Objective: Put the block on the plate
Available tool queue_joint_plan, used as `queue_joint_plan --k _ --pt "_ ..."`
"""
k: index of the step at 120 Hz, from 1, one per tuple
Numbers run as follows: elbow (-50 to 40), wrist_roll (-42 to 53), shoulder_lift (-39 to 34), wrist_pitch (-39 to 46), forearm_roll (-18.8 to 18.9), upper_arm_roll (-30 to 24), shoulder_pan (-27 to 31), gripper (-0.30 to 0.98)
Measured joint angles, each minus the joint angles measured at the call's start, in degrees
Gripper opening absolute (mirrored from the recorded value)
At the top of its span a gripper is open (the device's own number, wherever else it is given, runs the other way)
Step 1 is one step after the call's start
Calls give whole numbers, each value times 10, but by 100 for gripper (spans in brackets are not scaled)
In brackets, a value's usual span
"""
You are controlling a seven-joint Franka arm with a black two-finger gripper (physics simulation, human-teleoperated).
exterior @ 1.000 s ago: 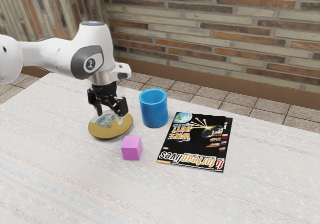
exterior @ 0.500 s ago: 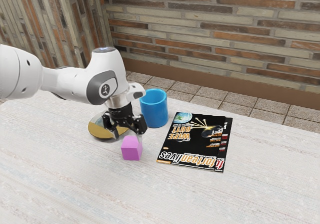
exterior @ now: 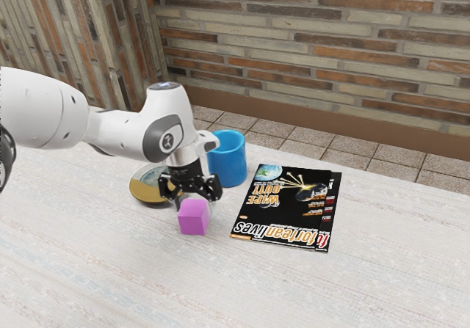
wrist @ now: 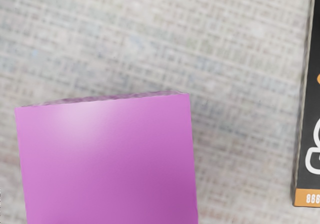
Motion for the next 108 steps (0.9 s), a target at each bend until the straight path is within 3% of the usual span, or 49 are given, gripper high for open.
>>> queue_joint_plan --k 85,108 --pt "34 -12 55 3 1 -16 37 69" --pt "35 -14 59 3 1 -16 38 53"
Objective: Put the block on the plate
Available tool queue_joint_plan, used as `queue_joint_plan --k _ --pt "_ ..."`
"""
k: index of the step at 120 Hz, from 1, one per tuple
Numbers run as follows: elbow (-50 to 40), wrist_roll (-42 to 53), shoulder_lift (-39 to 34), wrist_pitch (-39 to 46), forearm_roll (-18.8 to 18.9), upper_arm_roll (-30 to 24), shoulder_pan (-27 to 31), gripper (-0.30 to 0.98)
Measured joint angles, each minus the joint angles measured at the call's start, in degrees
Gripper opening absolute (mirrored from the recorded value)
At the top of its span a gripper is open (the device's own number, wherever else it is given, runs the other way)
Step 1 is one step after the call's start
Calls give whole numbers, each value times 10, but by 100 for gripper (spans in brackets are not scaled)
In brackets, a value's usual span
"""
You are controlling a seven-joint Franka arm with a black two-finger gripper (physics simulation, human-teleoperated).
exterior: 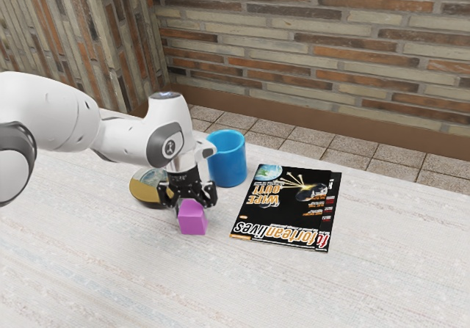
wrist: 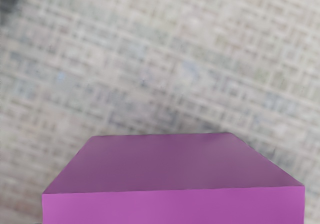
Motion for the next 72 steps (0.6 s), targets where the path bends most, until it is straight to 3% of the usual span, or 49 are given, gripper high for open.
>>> queue_joint_plan --k 22,72 --pt "2 0 3 0 1 0 0 43" --pt "2 -4 -9 0 5 1 -3 38"
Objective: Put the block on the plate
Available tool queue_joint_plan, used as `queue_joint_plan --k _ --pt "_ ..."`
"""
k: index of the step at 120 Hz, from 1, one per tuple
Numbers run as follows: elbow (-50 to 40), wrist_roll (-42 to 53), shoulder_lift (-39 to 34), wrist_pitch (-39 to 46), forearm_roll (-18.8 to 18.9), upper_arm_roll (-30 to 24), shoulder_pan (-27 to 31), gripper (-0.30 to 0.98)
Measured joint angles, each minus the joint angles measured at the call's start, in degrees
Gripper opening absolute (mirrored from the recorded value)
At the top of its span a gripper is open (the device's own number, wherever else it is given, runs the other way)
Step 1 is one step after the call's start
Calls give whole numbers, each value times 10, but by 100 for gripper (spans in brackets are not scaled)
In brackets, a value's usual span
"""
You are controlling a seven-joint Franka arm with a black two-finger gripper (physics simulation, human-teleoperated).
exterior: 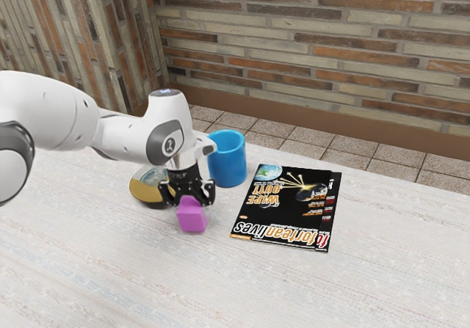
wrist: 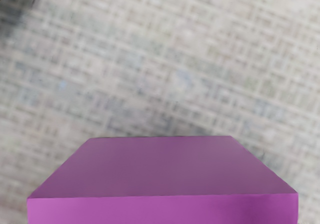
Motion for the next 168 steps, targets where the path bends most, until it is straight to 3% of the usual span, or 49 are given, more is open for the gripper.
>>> queue_joint_plan --k 49,109,127,141,168 --pt "38 -2 -23 -16 47 -1 10 37" --pt "149 28 49 -73 86 -4 72 37" --pt "176 43 62 -90 108 -31 108 37" --pt "184 55 70 -99 139 -95 178 37" --pt "227 74 109 -118 199 -162 245 37"
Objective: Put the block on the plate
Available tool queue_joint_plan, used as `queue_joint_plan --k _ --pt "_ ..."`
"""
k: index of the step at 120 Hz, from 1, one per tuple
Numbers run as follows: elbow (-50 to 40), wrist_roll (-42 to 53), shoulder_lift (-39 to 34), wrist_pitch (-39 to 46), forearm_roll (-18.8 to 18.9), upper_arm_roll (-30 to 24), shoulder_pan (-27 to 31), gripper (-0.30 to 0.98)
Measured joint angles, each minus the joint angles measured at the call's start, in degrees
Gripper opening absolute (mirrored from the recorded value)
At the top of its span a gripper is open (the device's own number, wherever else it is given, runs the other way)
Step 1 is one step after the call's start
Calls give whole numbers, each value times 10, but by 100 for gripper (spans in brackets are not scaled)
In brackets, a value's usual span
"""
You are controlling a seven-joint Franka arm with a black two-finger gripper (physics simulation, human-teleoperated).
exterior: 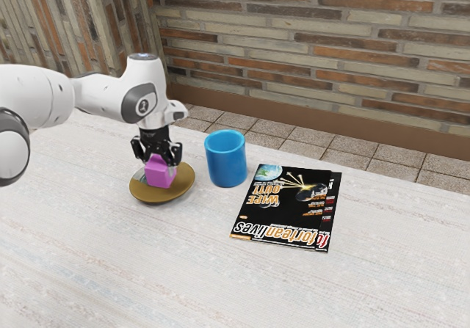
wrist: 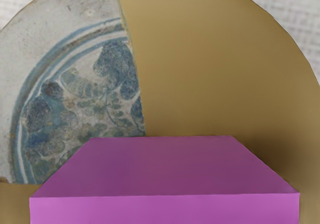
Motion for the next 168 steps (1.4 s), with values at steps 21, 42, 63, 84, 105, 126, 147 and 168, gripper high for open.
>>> queue_joint_plan --k 21,42,63,84,105,126,147,168 --pt "19 14 24 -8 18 -8 9 37" --pt "32 28 31 -17 21 -8 8 50" --pt "35 40 27 -30 21 -8 6 60" --pt "34 48 17 -41 21 -10 4 65" --pt "33 55 7 -50 21 -13 4 67" --pt "34 61 -15 -65 22 -30 5 68" --pt "27 72 -50 -88 10 -26 -9 68" --pt "26 87 -83 -112 -9 -22 -24 69"
